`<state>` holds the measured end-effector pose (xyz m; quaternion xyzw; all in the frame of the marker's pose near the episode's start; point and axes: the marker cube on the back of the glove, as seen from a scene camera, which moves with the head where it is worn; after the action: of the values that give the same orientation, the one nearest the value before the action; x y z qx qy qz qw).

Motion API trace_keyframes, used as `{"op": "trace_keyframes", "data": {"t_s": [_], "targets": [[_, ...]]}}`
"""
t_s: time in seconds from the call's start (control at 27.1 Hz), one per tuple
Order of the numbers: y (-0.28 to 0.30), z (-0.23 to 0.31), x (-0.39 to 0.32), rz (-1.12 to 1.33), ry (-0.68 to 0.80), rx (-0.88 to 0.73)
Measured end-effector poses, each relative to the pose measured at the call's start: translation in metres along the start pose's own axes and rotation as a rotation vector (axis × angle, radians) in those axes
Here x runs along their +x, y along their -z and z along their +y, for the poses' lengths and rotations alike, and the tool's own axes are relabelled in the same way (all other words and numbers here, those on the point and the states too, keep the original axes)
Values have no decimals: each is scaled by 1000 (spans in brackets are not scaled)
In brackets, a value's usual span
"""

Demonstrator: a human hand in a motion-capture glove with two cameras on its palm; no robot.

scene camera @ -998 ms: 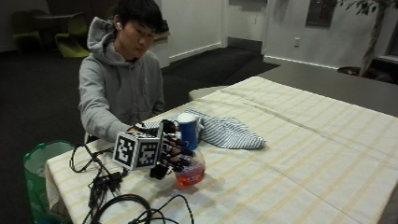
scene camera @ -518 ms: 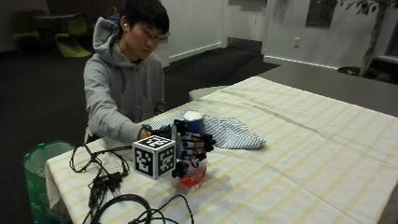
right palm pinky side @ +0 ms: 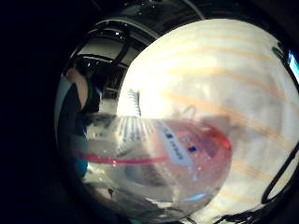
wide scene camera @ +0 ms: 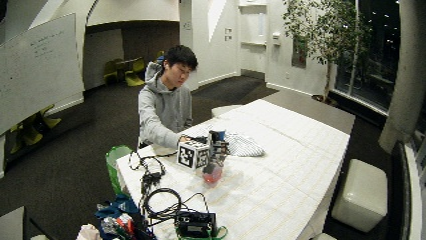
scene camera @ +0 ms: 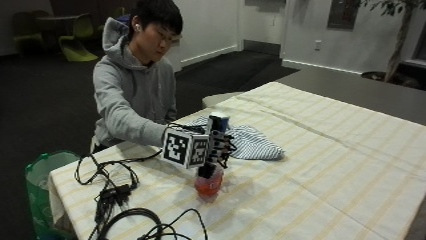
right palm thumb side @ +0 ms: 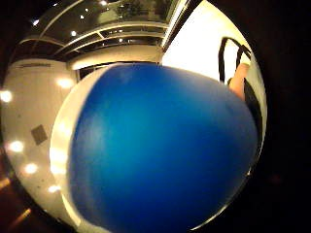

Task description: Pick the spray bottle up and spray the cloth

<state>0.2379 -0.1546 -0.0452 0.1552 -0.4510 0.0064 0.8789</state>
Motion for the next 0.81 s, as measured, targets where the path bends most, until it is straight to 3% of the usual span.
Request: {"op": "trace_keyframes", "data": {"t_s": [0.33,0.81], "targets": [[-20,8,-51,254,63,43],[-62,46,-180,843,176,-164]]}}
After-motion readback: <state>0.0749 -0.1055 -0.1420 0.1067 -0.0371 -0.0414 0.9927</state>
